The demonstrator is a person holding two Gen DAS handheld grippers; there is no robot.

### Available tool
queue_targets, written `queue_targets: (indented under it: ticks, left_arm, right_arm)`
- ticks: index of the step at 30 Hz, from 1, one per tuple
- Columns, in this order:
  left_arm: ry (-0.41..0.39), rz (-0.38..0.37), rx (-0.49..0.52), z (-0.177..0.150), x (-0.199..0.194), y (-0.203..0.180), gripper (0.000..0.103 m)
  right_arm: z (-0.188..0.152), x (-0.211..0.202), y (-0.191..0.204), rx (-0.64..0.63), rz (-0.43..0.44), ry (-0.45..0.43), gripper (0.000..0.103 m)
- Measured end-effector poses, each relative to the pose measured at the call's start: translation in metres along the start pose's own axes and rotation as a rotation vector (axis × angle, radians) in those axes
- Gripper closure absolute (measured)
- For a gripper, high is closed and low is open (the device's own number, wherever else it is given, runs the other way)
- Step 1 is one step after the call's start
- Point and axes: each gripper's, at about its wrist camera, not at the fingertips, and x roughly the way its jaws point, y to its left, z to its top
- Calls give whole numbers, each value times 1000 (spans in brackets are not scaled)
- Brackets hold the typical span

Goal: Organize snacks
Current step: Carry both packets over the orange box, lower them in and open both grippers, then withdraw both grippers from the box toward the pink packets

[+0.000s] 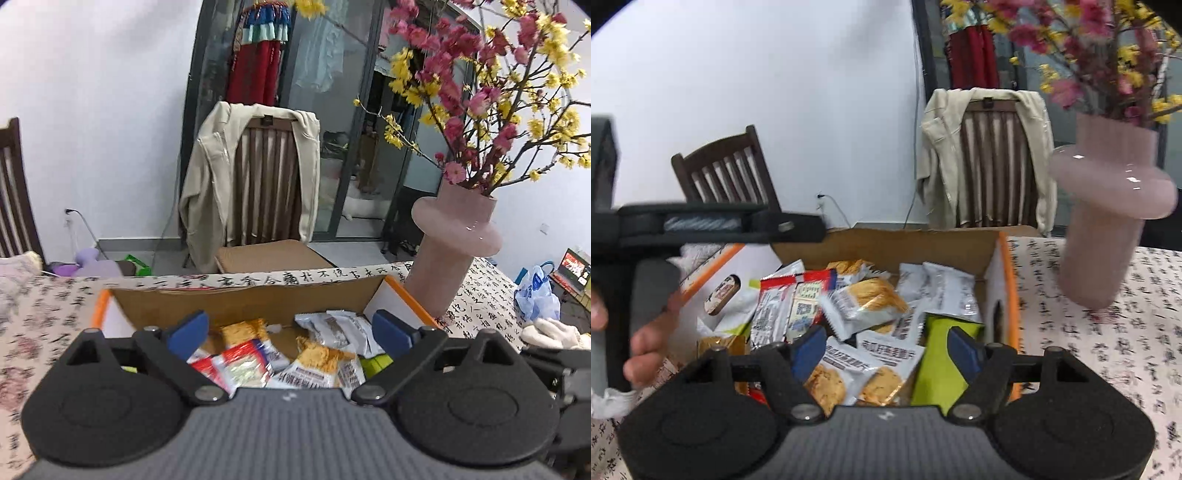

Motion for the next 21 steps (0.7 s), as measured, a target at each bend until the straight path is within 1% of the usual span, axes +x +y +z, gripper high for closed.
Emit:
queue_targets:
  ticks: [2, 6, 12, 15, 21]
  left_arm:
    - [4, 13, 7, -1, -18, 0, 3]
    - [-13, 72, 27, -9, -64, -4, 0]
    - [-54, 101, 40, -34, -141, -12, 0]
    - [-70, 94, 25, -52, -178, -18, 0]
    - [-89, 82, 10, -95, -238, -33, 0]
  right_arm:
    - [-1, -13, 0, 6, -3, -12, 31]
    - [-5, -43, 6, -3, -4, -39, 27]
    - [-23, -96, 19, -16, -10, -80, 23]
    - [-38, -124, 28, -22, -6, -97, 20]
    - [-74, -177, 46, -64, -16, -121, 16]
